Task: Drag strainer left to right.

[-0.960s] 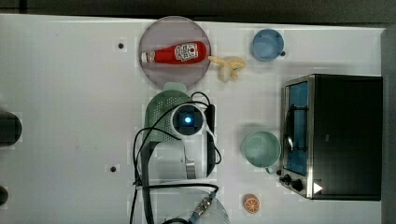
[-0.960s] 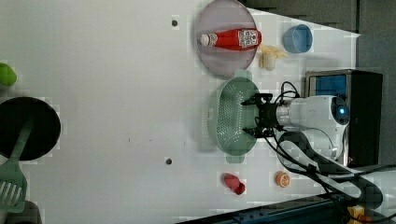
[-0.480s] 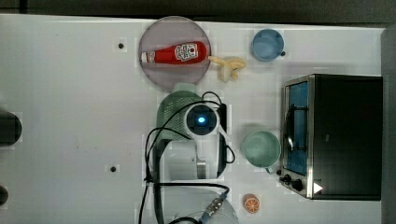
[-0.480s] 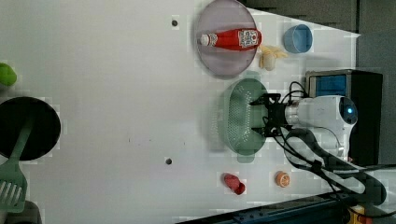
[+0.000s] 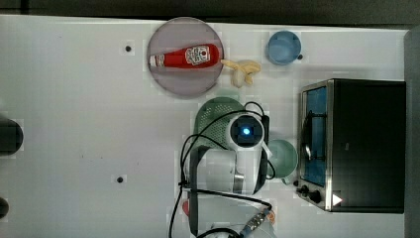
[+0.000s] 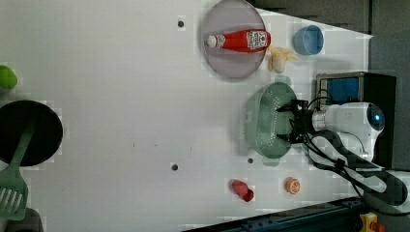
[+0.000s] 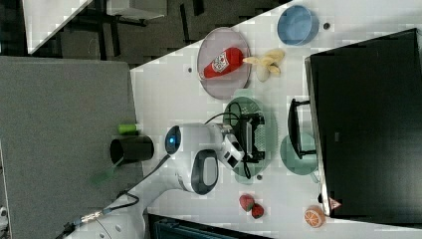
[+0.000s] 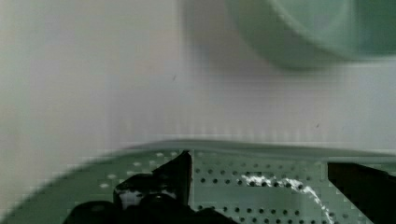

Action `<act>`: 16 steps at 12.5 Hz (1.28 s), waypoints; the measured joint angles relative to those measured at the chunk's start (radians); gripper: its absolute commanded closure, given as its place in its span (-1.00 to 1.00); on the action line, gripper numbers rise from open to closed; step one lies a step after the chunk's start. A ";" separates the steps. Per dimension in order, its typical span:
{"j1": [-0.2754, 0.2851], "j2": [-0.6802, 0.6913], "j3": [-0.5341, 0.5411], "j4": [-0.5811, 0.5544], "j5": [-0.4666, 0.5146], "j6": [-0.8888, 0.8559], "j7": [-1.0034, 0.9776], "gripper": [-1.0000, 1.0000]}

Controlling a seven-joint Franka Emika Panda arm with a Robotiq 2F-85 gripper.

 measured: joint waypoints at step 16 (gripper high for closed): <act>0.008 -0.523 0.076 0.309 0.024 -0.755 -0.658 -1.00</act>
